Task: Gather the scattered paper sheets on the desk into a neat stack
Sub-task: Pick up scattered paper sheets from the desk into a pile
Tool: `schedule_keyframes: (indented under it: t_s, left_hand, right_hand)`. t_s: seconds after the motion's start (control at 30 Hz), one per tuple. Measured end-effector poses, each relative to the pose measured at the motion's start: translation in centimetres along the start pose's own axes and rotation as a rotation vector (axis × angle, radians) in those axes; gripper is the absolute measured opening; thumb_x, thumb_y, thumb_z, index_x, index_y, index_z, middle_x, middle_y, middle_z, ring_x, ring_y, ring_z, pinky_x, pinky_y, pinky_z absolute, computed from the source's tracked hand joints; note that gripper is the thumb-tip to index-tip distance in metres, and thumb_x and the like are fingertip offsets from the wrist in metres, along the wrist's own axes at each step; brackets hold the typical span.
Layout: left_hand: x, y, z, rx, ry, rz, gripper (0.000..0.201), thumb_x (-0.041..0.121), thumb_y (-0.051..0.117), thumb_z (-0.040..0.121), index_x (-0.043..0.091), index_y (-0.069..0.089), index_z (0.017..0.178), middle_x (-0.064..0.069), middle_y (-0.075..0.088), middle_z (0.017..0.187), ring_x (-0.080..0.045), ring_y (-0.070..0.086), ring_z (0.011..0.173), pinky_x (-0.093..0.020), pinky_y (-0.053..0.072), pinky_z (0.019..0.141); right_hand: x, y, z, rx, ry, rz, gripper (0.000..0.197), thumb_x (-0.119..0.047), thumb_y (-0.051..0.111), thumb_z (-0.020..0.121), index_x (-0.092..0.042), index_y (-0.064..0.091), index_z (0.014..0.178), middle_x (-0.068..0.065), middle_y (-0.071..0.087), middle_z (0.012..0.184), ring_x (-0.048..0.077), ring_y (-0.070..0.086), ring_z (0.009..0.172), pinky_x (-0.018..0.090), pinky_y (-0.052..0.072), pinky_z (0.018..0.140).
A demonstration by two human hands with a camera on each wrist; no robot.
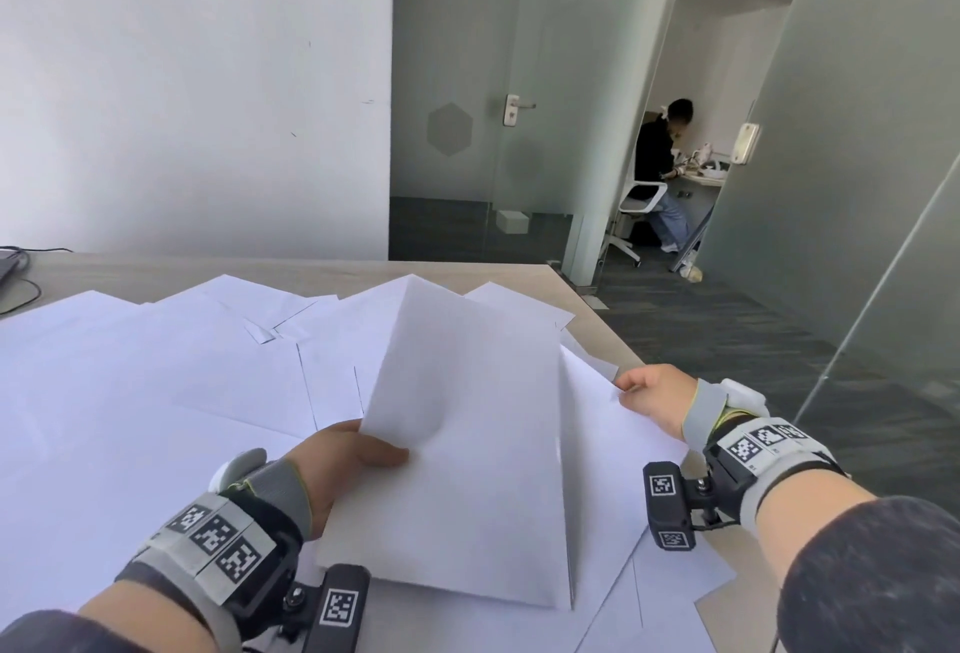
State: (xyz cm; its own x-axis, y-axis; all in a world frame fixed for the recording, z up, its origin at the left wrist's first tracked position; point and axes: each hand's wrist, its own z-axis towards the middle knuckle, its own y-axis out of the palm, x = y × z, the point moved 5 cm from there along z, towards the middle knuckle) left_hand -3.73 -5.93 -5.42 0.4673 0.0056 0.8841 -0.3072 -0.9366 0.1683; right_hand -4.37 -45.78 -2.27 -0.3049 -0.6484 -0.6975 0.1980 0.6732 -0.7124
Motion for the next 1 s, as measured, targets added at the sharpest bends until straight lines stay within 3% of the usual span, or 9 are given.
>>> schedule_keyframes:
  t_s: [0.07,0.2,0.37,0.57,0.67,0.77,0.83,0.9,1.0]
  left_hand:
    - [0.7,0.6,-0.4,-0.053,0.021,0.073,0.048,-0.003,0.074,0.060,-0.004,0.073,0.108,-0.031,0.073,0.106,-0.054,0.068,0.099,-0.065,0.053,0.092]
    - [1.9,1.4,-1.3,-0.098,0.078,0.149,0.045,0.008,0.075,0.060,0.002,0.077,0.105,-0.023,0.076,0.106,-0.047,0.071,0.100,-0.058,0.054,0.096]
    - [1.9,1.5,-1.6,-0.140,0.101,0.171,0.061,0.022,0.085,0.059,0.003,0.074,0.115,-0.022,0.075,0.113,-0.044,0.071,0.106,-0.056,0.053,0.100]
    - [0.9,1.5,-1.4,-0.135,0.107,0.146,0.057,0.005,0.073,0.066,0.010,0.068,0.123,-0.021,0.074,0.116,-0.047,0.069,0.107,-0.060,0.053,0.097]
    - [0.8,1.2,-0.9,-0.102,0.113,0.090,0.058,0.001,0.072,0.064,0.009,0.068,0.121,-0.025,0.073,0.115,-0.053,0.067,0.106,-0.068,0.050,0.096]
    - [1.0,0.3,-0.3,-0.026,0.134,0.010,0.057,-0.001,0.073,0.067,0.007,0.066,0.123,-0.026,0.073,0.114,-0.054,0.066,0.107,-0.070,0.049,0.095]
    - [0.8,-0.2,0.3,0.032,0.139,-0.047,0.046,-0.005,0.070,0.079,0.006,0.064,0.123,-0.025,0.073,0.112,-0.054,0.067,0.106,-0.069,0.050,0.095]
    - [0.5,-0.3,0.7,0.081,0.141,-0.080,0.037,-0.008,0.063,0.088,0.005,0.064,0.123,-0.025,0.074,0.110,-0.052,0.068,0.103,-0.066,0.052,0.093]
    - [0.1,-0.1,1.2,0.121,0.129,-0.059,0.034,-0.009,0.060,0.089,0.004,0.064,0.120,-0.026,0.075,0.105,-0.051,0.070,0.097,-0.065,0.055,0.088]
  right_hand:
    - [-1.2,0.1,-0.4,-0.042,-0.042,0.101,0.019,0.004,0.060,0.094,-0.012,0.070,0.090,0.002,0.065,0.076,0.008,0.057,0.061,0.011,0.047,0.060]
    - [-2.9,0.8,-1.0,-0.143,-0.116,0.250,0.022,0.006,0.058,0.093,0.000,0.072,0.109,0.013,0.073,0.102,0.022,0.065,0.092,0.034,0.051,0.097]
    - [-4.1,1.9,-2.0,-0.176,-0.112,0.473,0.025,0.009,0.060,0.090,0.000,0.073,0.109,0.021,0.075,0.106,0.033,0.070,0.095,0.041,0.056,0.092]
    - [-5.0,1.8,-2.3,-0.098,-0.073,0.720,0.027,0.001,0.061,0.093,-0.009,0.073,0.114,0.023,0.070,0.119,0.038,0.068,0.105,0.055,0.050,0.102]
    - [-5.2,2.0,-2.6,-0.116,0.040,0.924,0.029,-0.031,0.064,0.095,-0.017,0.071,0.120,0.022,0.069,0.122,0.037,0.067,0.108,0.056,0.051,0.099]
    - [-4.2,2.6,-2.8,-0.154,0.222,1.168,0.066,-0.071,0.063,0.080,-0.024,0.064,0.127,0.013,0.068,0.125,0.033,0.064,0.103,0.051,0.050,0.096]
    - [-3.4,3.4,-3.0,-0.205,0.259,1.234,0.092,-0.083,0.065,0.065,-0.023,0.057,0.135,0.009,0.072,0.111,0.029,0.060,0.081,0.041,0.049,0.078]
    - [-3.3,4.7,-3.9,-0.249,0.277,1.210,0.082,-0.080,0.053,0.079,-0.017,0.057,0.130,0.010,0.073,0.092,0.026,0.062,0.066,0.034,0.046,0.064]
    - [-4.8,6.8,-5.7,-0.354,0.229,0.997,0.052,-0.047,0.066,0.090,-0.006,0.068,0.123,0.017,0.075,0.106,0.032,0.073,0.087,0.039,0.055,0.077]
